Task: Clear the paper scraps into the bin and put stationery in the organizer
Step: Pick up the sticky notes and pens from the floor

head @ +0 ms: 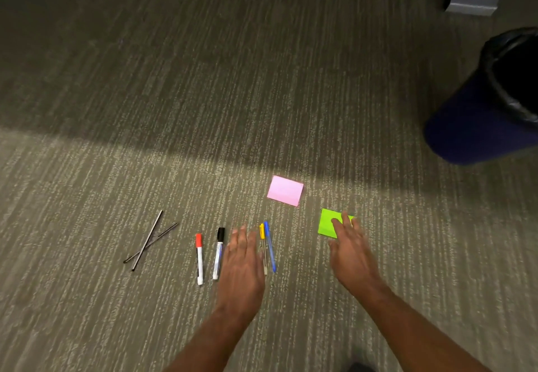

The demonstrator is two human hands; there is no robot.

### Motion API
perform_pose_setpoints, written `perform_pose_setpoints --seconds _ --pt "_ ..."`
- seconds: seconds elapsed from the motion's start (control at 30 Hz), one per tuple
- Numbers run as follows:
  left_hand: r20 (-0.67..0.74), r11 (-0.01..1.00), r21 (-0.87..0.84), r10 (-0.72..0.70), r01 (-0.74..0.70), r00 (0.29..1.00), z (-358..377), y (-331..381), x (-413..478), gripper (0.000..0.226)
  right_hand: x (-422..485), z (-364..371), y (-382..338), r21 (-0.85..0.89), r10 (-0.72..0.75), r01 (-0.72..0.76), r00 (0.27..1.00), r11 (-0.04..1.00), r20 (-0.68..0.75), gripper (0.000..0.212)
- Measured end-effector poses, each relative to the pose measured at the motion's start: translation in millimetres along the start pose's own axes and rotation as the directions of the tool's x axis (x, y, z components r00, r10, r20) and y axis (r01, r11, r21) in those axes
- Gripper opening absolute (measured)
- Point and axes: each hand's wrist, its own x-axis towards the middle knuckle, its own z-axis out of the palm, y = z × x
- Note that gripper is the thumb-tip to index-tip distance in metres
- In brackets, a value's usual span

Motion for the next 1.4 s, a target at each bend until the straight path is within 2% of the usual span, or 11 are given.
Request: perform_pose_setpoints --seconds 0.2,0.37,0.47,0.6,0.73,0.83,0.97,1.1,1.4 --pt "0.066 0.999 0.019 -0.037 0.036 0.997 89 -24 32 0.062 42 73 36 -0.111 0.024 -0.021 0.999 0.994 0.022 0.053" --pt "0.092 0.998 0.054 -0.018 0.013 0.996 135 -33 54 0.068 71 100 51 -0.163 0.001 -0.002 1.0 0.987 -0.005 0.059" --pt "0.086 0.996 0.093 -0.02 0.011 0.996 150 -34 66 0.068 82 109 56 -0.144 0.013 -0.016 1.0 0.99 -0.018 0.069" --pt "0.002 0.995 0.097 -0.027 0.027 1.0 160 -19 74 0.064 89 112 64 -0.129 0.012 -0.018 0.999 0.991 -0.051 0.081" --pt "-0.019 0.996 0.083 -0.025 0.026 1.0 158 -16 79 0.081 90 117 62 -0.159 0.035 -0.047 0.996 0.986 -0.081 0.089" --pt "-0.041 0.998 0.064 0.008 -0.006 0.999 151 -22 84 0.085 91 118 59 -0.183 0.059 -0.076 0.994 0.98 -0.096 0.096" --pt "-0.116 0.991 0.121 0.079 -0.065 0.99 150 -32 88 0.083 95 115 56 -0.209 0.018 -0.045 0.991 0.977 -0.13 0.089" --pt "-0.16 0.995 0.077 0.068 -0.056 0.985 153 -35 91 0.067 102 107 55 -0.226 0.008 -0.044 0.987 0.973 -0.159 0.079" --pt "-0.228 0.997 -0.061 0.035 -0.05 0.973 147 -34 94 0.034 109 104 48 -0.078 -0.019 0.005 0.982 0.997 -0.188 0.038"
